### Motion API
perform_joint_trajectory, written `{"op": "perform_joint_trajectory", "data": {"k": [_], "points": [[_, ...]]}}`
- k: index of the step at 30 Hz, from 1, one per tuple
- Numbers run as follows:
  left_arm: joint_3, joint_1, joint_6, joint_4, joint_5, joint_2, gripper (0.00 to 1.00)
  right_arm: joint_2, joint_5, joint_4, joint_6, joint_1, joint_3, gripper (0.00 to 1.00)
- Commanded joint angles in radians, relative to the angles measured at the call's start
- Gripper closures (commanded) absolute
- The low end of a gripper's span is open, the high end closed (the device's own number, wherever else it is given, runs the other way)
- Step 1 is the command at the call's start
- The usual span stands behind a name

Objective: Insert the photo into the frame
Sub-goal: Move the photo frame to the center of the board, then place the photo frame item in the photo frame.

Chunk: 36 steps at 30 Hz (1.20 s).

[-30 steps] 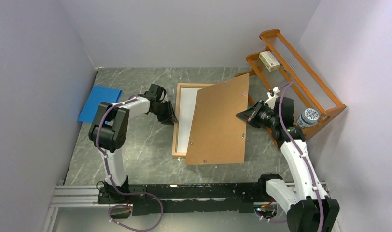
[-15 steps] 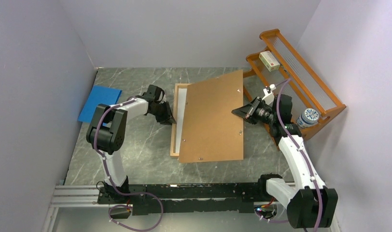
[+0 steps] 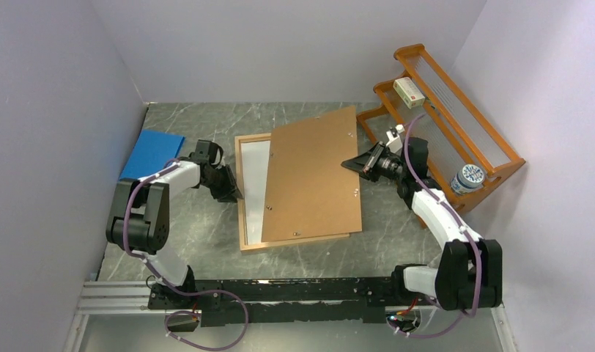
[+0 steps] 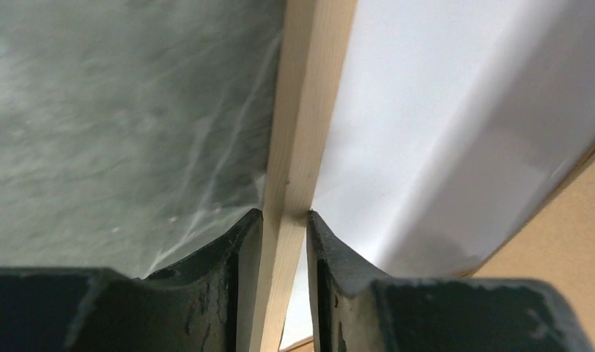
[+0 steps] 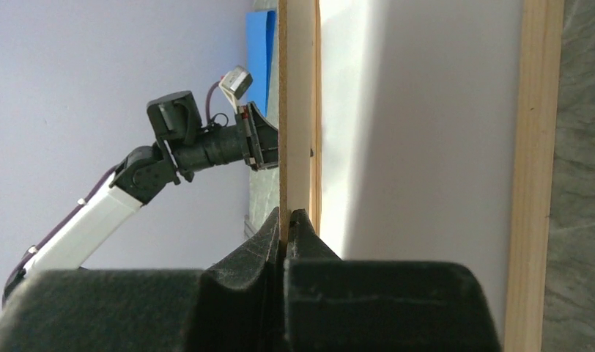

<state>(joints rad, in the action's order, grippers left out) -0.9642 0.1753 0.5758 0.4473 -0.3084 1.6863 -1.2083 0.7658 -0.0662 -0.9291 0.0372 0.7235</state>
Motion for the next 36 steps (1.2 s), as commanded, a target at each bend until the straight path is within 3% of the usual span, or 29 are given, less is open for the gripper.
{"op": "perform_joint_trajectory", "data": {"k": [1,20,36], "points": [[0.017,-0.058,-0.02,0.046,0.027,-0.075,0.65,-0.058,0.058,-0.163,-0.034,0.046,0.076,1.0],[-0.044,-0.105,0.008,-0.028,-0.131,-0.001,0.58,-0.365,0.113,-0.327,-0.069,0.135,0.172,1.0],[-0.023,-0.105,0.029,-0.087,-0.178,0.112,0.65,-0.515,0.13,-0.446,-0.098,0.161,0.196,1.0]]}}
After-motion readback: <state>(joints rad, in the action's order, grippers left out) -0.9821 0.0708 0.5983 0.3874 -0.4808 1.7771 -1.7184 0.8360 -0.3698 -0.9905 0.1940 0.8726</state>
